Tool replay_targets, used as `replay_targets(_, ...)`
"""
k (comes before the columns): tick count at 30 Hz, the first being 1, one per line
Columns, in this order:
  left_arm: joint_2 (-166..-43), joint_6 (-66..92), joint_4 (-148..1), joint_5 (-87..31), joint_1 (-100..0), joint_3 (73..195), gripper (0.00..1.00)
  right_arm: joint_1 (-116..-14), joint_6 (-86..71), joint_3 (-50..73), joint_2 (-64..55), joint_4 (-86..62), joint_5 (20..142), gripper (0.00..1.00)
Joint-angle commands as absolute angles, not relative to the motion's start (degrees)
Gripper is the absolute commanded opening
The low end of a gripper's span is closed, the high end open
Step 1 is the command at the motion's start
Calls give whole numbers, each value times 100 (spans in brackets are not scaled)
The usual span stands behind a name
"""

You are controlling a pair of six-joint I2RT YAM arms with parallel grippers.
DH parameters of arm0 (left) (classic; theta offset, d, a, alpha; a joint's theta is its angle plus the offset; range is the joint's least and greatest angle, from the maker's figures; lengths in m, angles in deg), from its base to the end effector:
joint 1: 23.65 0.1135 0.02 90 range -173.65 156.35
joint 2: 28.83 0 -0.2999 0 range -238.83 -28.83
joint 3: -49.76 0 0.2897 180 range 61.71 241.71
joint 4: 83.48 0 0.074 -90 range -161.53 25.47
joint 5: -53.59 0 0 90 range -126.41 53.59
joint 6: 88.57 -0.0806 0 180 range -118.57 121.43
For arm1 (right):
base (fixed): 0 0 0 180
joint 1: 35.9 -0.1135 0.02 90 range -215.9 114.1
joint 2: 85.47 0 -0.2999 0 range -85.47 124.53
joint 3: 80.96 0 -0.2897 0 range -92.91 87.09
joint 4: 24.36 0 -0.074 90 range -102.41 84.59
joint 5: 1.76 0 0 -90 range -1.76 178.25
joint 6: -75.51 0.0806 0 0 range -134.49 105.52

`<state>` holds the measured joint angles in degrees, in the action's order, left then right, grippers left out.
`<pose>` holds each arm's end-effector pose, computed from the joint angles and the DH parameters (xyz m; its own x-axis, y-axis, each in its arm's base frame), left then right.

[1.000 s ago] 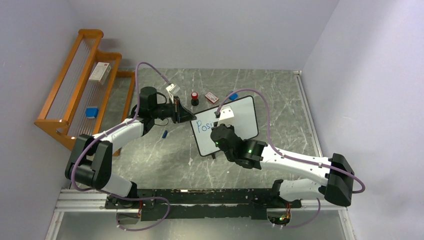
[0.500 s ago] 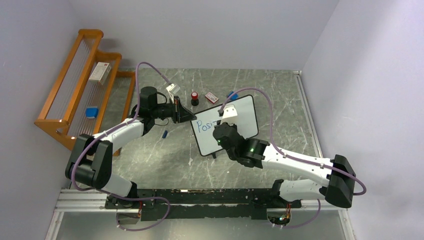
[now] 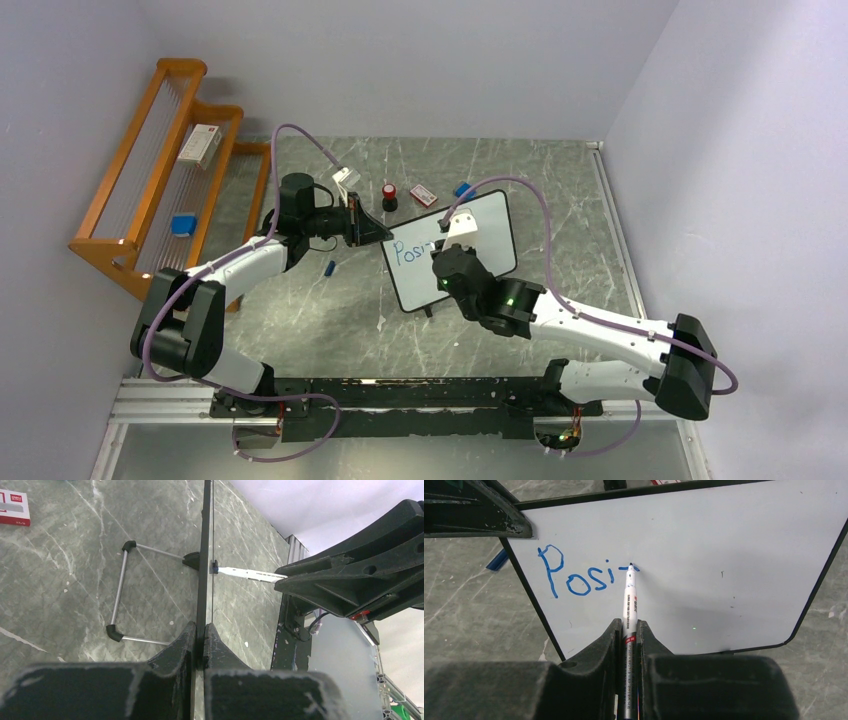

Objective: Write a sentence on the whiteboard

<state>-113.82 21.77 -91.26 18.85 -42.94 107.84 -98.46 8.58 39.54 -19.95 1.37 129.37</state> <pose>0.3231 -0.1832 0.2418 -0.6102 0.0037 -0.7923 0.7561 0.3015 -0.5809 0.1846 0.2404 0.2852 -0.3840 -0.0991 -0.9180 -0.2829 0.9590 0.0148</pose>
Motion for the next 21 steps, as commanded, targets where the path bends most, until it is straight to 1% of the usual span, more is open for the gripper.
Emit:
replay_targets(1,-11549,1940,-8729,1841,-4316,10825,5,-9804,758,3866,-1915,-81,12965,0)
replay_targets(21,-11576,1929,-8718,1852,-4314,10838,5,-9714,678,3763,-1776,-221,12912,0)
